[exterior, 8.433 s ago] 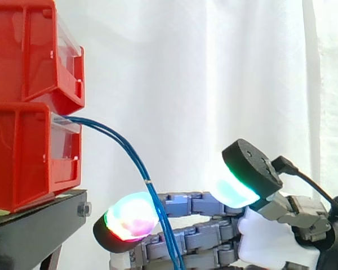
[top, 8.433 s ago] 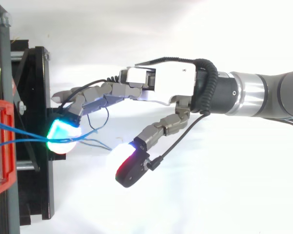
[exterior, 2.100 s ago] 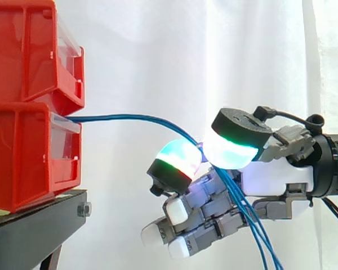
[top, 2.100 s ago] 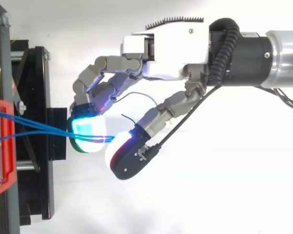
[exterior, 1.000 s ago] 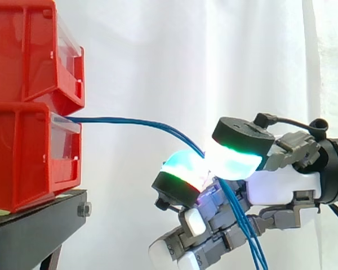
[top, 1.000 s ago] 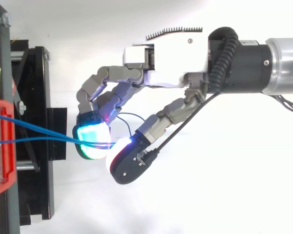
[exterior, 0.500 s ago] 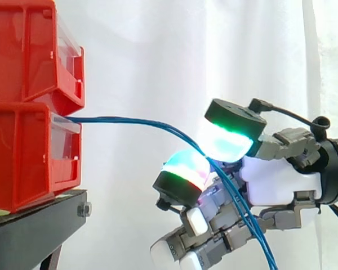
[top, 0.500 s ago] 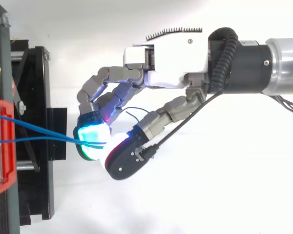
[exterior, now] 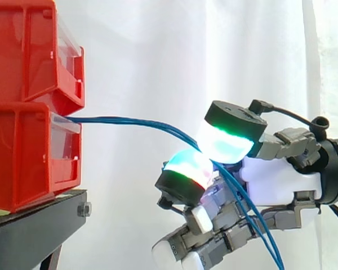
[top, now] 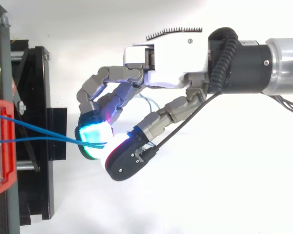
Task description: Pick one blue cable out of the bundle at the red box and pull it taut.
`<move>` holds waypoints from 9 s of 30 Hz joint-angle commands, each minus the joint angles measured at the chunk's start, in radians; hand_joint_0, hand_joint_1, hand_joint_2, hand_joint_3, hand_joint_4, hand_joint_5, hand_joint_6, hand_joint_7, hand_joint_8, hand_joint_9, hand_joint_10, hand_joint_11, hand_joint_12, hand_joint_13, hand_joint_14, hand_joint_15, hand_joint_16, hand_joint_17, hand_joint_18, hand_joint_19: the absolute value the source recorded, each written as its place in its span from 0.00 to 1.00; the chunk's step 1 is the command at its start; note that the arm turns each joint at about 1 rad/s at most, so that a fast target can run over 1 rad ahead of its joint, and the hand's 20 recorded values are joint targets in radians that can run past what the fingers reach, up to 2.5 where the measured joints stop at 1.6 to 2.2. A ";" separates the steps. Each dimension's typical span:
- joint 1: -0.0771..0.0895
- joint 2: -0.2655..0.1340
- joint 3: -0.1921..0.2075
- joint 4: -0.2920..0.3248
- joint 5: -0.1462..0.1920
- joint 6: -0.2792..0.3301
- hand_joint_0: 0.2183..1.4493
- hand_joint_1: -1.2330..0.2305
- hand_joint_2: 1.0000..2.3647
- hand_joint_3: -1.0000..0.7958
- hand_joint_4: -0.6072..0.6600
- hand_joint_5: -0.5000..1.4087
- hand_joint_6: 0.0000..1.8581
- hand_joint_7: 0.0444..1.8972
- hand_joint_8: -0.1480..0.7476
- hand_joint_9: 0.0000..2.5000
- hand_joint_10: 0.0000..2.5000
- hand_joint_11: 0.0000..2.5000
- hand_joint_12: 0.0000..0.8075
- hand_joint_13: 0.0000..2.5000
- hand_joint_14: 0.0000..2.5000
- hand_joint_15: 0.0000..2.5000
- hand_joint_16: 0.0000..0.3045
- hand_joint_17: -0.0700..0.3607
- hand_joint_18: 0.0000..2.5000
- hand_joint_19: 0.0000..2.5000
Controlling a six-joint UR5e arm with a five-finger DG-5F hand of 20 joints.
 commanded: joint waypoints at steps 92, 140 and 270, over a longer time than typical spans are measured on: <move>0.000 0.000 0.000 0.006 0.002 0.017 0.45 0.23 0.00 0.29 0.57 0.16 0.50 0.49 0.52 0.42 0.25 0.60 0.45 0.46 0.01 0.47 0.14 0.39 0.31 0.22; 0.006 0.000 0.000 0.006 0.004 0.015 0.28 0.39 0.00 0.28 0.63 0.18 0.39 0.48 0.54 0.43 0.00 0.60 0.49 0.31 0.01 0.28 0.17 0.44 0.23 0.22; -0.003 0.041 0.003 -0.029 0.085 -0.121 0.32 0.37 0.01 0.41 0.60 0.16 0.50 0.56 0.54 0.41 0.00 0.59 0.48 0.28 0.01 0.24 0.18 0.44 0.22 0.20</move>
